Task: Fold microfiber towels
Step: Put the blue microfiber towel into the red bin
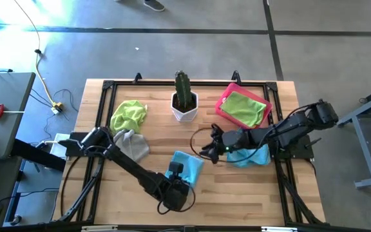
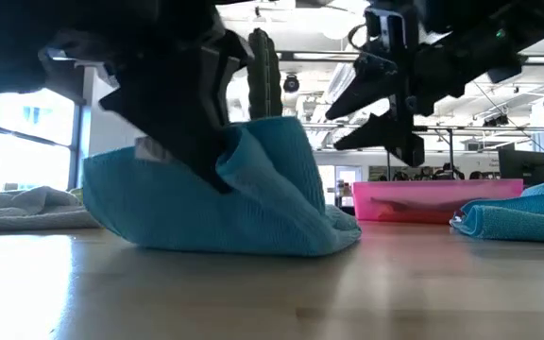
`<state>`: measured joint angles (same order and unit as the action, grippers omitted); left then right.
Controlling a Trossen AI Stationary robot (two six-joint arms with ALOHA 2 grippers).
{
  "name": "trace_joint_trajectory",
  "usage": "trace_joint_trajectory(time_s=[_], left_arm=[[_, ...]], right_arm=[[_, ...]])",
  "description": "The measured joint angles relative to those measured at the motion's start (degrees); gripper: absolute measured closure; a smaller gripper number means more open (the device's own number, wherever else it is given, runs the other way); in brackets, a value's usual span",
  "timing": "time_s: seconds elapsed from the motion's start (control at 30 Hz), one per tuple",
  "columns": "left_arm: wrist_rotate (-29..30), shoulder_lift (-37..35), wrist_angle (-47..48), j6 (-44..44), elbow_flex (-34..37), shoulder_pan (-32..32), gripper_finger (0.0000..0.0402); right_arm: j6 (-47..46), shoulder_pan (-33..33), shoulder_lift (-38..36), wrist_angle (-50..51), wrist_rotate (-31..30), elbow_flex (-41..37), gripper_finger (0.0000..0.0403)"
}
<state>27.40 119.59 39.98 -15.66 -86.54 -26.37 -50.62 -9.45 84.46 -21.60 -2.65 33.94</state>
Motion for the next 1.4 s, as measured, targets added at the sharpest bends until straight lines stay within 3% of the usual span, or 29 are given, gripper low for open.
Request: trace_joint_trajectory(time_s=[0.23, 0.4, 0.63, 0.83, 1.17, 1.4], left_arm=[[0.7, 2.4, -2.6, -1.8, 0.0, -1.2, 0.0401], [1.0, 3.2, -3.9, -2.3, 0.0, -1.8, 0.0401], [1.9, 3.3, -3.9, -3.1, 0.0, -2.6, 0.0401], [3.1, 3.3, -3.8, -3.2, 0.0, -3.7, 0.0401], [5.4, 3.3, -3.4, -3.7, 0.0, -4.1, 0.0401], [6.6, 3.3, -3.3, -3.7, 0.0, -4.0, 0.0401]], right_arm=[[-2.7, 3.0, 2.5, 4.5, 4.9, 2.2, 0.0157], [2.5, 3.0, 8.8, 8.3, 5.7, 8.6, 0.0144], [9.2, 4.2, 20.1, 23.7, 9.6, 21.4, 0.0144], [13.3, 4.2, 26.2, 26.8, 11.6, 28.9, 0.0144], [13.4, 3.4, 28.9, 26.8, 14.1, 30.6, 0.0148], [15.3, 1.6, 29.3, 27.5, 11.3, 30.5, 0.0206]])
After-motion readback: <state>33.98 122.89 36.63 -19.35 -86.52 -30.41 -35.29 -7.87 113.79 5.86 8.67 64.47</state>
